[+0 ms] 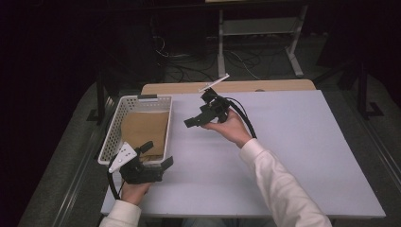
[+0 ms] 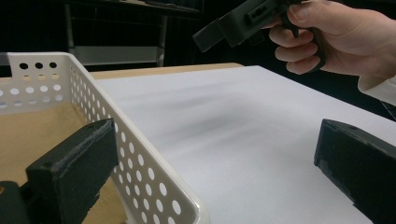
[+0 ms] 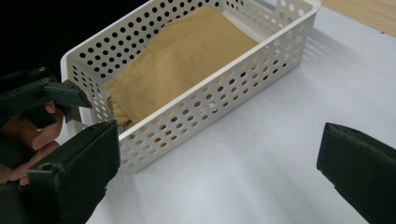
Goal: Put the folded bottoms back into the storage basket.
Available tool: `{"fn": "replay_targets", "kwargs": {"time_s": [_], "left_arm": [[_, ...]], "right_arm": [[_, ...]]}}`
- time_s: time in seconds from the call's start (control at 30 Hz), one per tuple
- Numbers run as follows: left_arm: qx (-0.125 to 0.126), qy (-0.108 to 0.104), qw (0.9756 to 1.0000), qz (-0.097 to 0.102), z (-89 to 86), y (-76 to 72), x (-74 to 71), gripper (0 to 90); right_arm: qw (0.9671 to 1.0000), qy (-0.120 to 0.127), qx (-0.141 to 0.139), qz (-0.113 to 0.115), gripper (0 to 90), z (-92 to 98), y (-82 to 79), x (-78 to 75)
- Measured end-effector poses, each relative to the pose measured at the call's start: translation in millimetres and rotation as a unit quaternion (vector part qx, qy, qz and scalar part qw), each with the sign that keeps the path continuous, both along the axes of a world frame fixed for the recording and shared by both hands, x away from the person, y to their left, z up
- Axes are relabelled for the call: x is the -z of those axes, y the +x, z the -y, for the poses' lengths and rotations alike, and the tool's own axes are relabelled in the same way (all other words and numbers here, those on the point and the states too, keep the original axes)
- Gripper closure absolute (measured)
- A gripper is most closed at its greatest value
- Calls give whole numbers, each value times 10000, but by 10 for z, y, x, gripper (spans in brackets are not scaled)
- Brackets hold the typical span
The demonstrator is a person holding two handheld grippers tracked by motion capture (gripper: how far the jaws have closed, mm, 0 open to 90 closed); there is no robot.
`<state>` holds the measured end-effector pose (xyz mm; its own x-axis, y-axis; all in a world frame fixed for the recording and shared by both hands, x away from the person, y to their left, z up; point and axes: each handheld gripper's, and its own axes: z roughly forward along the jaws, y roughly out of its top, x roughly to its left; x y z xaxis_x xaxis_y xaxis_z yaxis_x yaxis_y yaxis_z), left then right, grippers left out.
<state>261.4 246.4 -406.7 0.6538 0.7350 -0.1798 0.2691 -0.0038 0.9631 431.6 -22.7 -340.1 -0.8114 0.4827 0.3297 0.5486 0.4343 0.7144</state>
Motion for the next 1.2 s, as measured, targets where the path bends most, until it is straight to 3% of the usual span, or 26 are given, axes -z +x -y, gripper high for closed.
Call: {"fn": "replay_targets", "kwargs": {"time_s": [0.4,1.2], "left_arm": [[-1,10,10000,-16,-2,7,3,2],[9,72,10000,-28,13,12,10,2]], "right_arm": [[9999,20,126,82,0,220,-66,34],[9983,167,468,295,0,839,-297,75]]}}
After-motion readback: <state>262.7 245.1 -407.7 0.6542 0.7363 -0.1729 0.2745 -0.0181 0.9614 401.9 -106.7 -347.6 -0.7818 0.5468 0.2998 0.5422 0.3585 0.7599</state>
